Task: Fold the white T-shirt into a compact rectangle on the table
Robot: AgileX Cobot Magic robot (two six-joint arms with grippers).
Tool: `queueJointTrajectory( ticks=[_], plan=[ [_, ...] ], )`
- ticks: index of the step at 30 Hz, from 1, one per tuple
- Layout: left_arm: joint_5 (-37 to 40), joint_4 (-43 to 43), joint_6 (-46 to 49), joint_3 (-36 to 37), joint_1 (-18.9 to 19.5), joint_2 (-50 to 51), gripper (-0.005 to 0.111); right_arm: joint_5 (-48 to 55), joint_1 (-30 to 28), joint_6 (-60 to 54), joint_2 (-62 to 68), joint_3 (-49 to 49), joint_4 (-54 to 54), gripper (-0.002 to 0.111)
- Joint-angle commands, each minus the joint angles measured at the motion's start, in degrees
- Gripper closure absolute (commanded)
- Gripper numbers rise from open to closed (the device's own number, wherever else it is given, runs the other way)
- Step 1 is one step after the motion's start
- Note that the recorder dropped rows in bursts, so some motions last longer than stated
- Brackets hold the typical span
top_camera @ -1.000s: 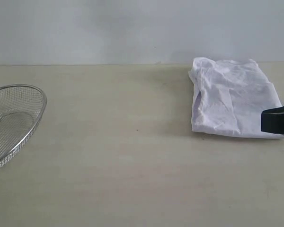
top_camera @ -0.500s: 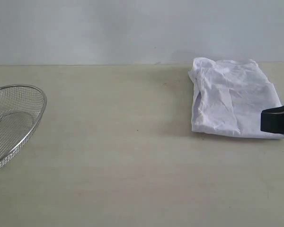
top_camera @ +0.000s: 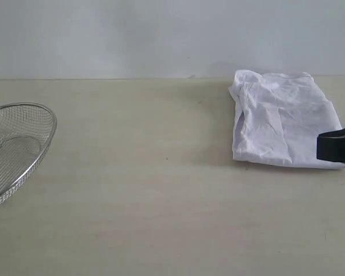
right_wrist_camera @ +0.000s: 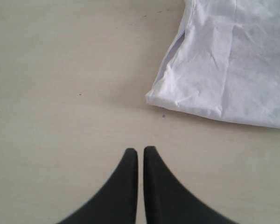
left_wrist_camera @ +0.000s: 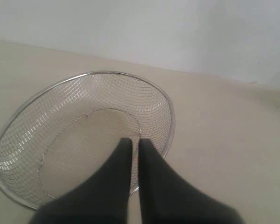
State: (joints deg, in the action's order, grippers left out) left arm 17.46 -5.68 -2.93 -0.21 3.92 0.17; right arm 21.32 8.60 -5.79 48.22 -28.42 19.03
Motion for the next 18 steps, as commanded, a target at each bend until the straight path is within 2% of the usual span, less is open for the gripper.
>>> queueJointTrajectory(
  ticks=[1, 18],
  plan=[
    [-0.68, 0.84, -1.79, 0.21, 0.16, -0.17, 0.102, -0.56, 0.1, -0.13, -0.3, 0.1, 0.02, 0.108],
    [-0.68, 0.84, -1.79, 0.21, 0.16, -0.17, 0.102, -0.56, 0.1, -0.13, -0.3, 0.1, 0.02, 0.108]
  ],
)
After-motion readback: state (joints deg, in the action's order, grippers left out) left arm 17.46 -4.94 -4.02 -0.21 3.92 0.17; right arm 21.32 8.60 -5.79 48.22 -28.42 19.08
